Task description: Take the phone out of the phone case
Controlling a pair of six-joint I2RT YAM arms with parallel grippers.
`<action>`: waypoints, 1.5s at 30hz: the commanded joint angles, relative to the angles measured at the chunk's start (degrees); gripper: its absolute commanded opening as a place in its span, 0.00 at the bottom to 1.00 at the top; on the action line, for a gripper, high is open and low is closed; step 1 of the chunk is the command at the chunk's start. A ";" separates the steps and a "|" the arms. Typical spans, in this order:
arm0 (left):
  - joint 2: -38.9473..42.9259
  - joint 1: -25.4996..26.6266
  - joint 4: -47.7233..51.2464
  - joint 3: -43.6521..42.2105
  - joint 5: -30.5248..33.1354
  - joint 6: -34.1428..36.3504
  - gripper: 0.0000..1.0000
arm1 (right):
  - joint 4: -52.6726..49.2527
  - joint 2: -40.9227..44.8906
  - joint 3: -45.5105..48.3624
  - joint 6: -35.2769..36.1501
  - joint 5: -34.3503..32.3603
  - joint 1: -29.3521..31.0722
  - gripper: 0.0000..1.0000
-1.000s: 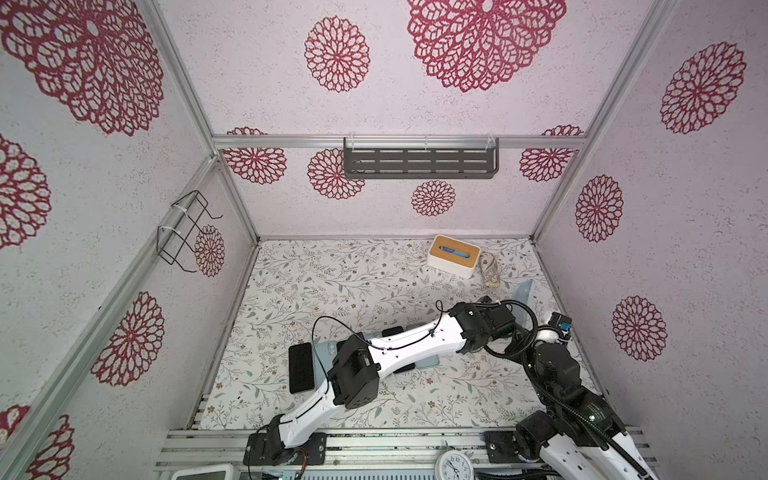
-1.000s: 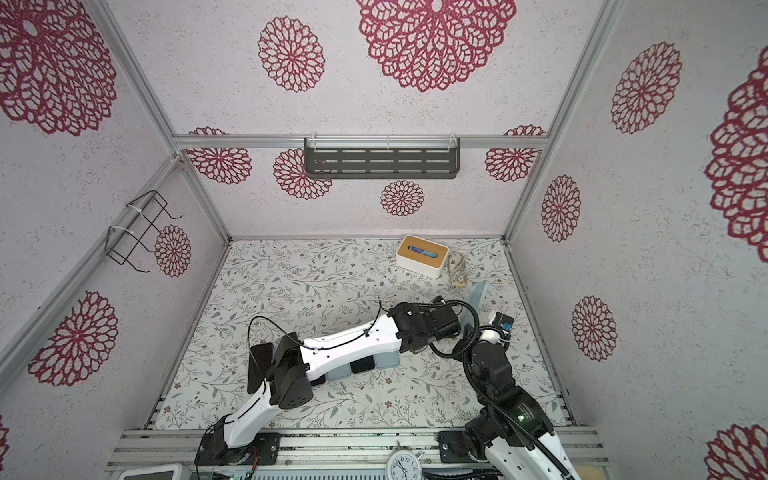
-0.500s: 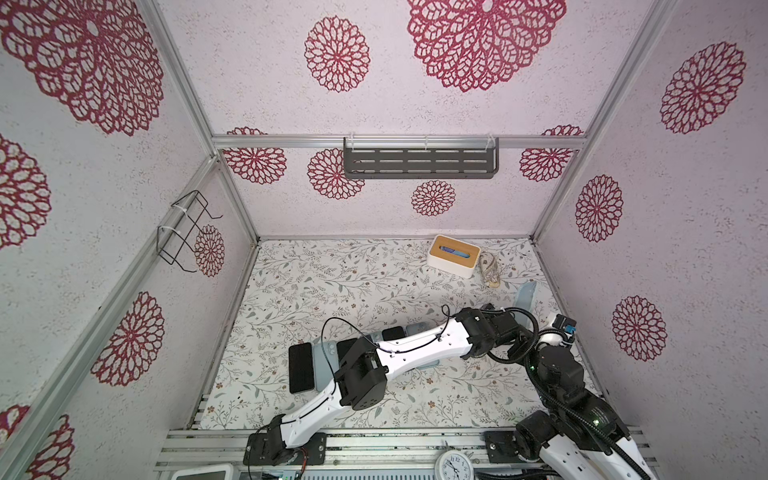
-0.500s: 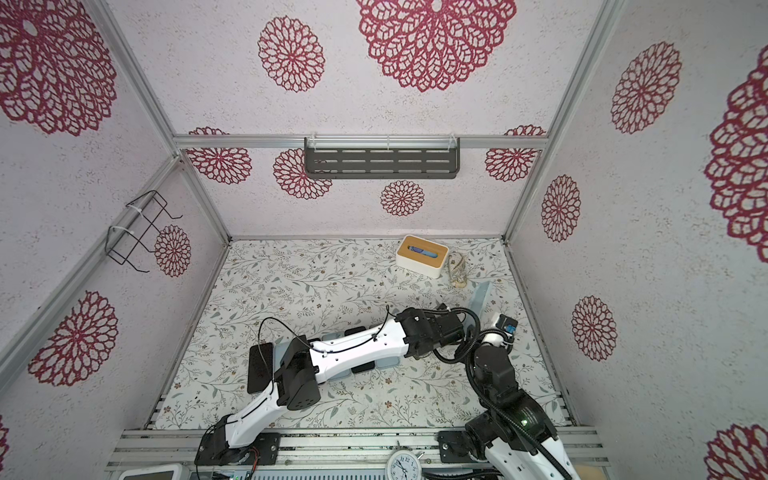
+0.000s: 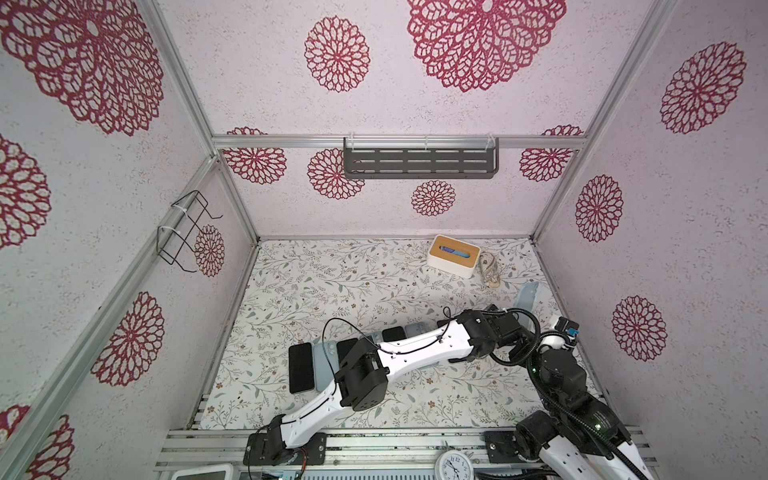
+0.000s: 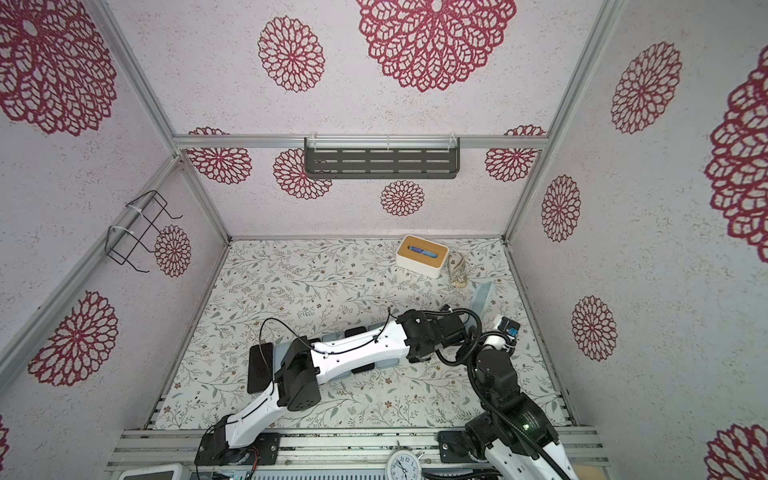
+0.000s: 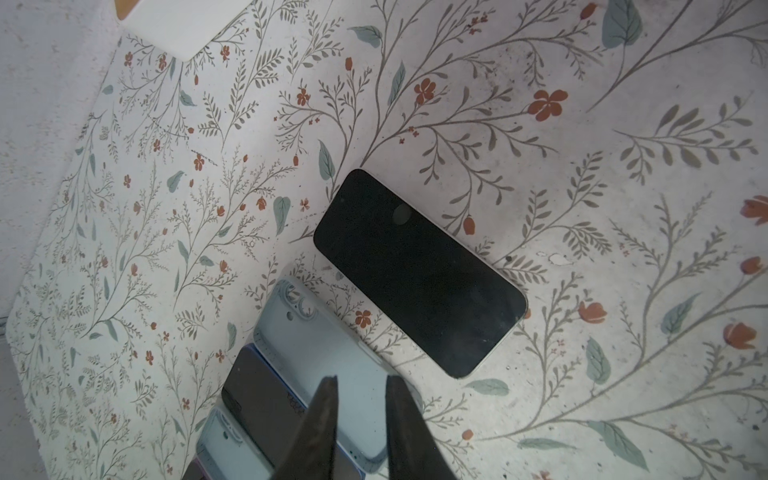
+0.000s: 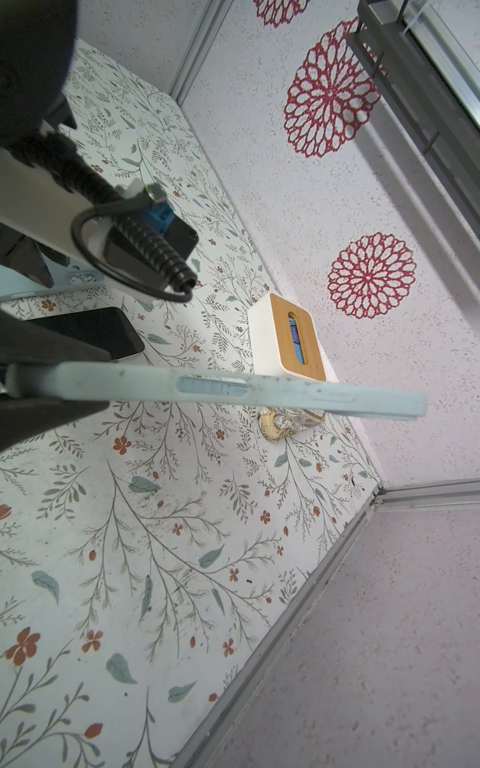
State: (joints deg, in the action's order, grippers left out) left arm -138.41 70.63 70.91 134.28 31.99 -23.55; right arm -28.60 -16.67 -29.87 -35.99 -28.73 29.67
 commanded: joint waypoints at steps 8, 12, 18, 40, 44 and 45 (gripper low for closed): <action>14.89 -2.51 -13.82 -20.84 0.89 -6.57 0.64 | 0.25 -0.56 2.06 -1.75 1.30 -0.17 0.00; 29.60 -5.79 -23.78 -37.20 2.06 -9.27 0.69 | 1.23 -2.42 5.03 -3.04 4.63 -0.23 0.00; 46.29 -11.39 -31.48 -53.39 0.75 -11.21 0.81 | 5.77 -11.56 8.19 -0.95 9.74 -0.18 0.00; 74.48 -22.44 -33.56 -71.34 -3.83 -7.19 0.98 | 24.96 -30.92 11.29 13.96 18.32 -0.32 0.00; 76.01 -22.68 -33.22 -72.26 -4.49 -7.13 0.98 | 24.36 -34.19 9.84 13.63 16.98 -0.30 0.00; 76.55 -22.78 -33.26 -72.55 -4.63 -7.17 0.98 | 24.75 -34.35 9.81 13.79 17.23 -0.28 0.00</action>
State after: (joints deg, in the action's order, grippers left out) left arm -63.94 48.51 38.33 62.41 28.32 -31.46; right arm -5.02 -50.52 -18.59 -23.35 -11.14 29.45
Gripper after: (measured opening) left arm 0.984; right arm 0.118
